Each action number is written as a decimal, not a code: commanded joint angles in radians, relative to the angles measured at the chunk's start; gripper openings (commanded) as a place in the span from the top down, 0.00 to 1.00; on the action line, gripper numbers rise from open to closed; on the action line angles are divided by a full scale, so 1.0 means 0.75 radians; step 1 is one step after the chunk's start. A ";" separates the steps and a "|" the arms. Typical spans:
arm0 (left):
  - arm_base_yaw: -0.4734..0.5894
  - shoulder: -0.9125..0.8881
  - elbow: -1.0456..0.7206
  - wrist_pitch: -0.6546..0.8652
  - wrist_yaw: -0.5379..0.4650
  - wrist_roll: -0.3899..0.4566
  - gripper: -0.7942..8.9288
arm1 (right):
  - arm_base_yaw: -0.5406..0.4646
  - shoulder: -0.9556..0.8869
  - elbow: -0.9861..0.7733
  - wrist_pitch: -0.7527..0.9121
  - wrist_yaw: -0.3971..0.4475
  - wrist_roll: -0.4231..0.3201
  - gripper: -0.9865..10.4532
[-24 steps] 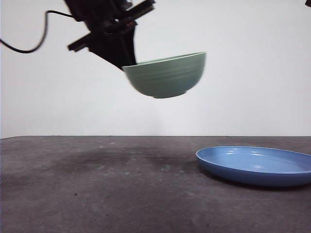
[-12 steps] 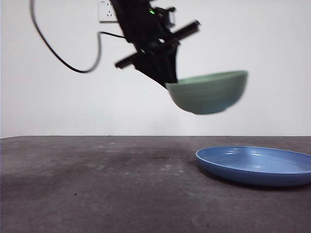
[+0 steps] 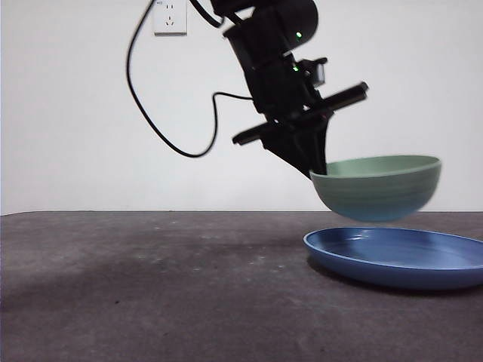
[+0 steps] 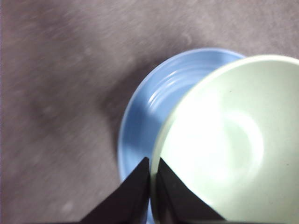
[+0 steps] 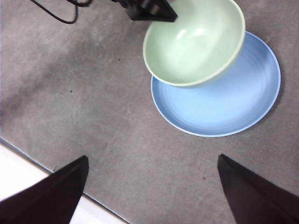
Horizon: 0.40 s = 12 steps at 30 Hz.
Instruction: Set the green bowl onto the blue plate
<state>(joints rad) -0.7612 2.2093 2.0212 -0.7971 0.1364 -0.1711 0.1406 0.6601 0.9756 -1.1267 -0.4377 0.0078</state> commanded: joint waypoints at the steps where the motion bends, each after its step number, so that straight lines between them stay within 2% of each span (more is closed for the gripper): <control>1: -0.021 0.074 0.060 0.016 0.007 0.002 0.90 | 0.004 -0.005 0.028 -0.002 0.003 0.011 0.53; 12: -0.037 0.166 0.060 0.046 0.007 -0.004 0.90 | 0.004 -0.005 0.028 -0.005 0.003 0.010 0.53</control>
<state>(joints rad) -0.7746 2.3016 2.0323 -0.7738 0.1360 -0.1711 0.1406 0.6540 0.9775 -1.1343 -0.4374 0.0078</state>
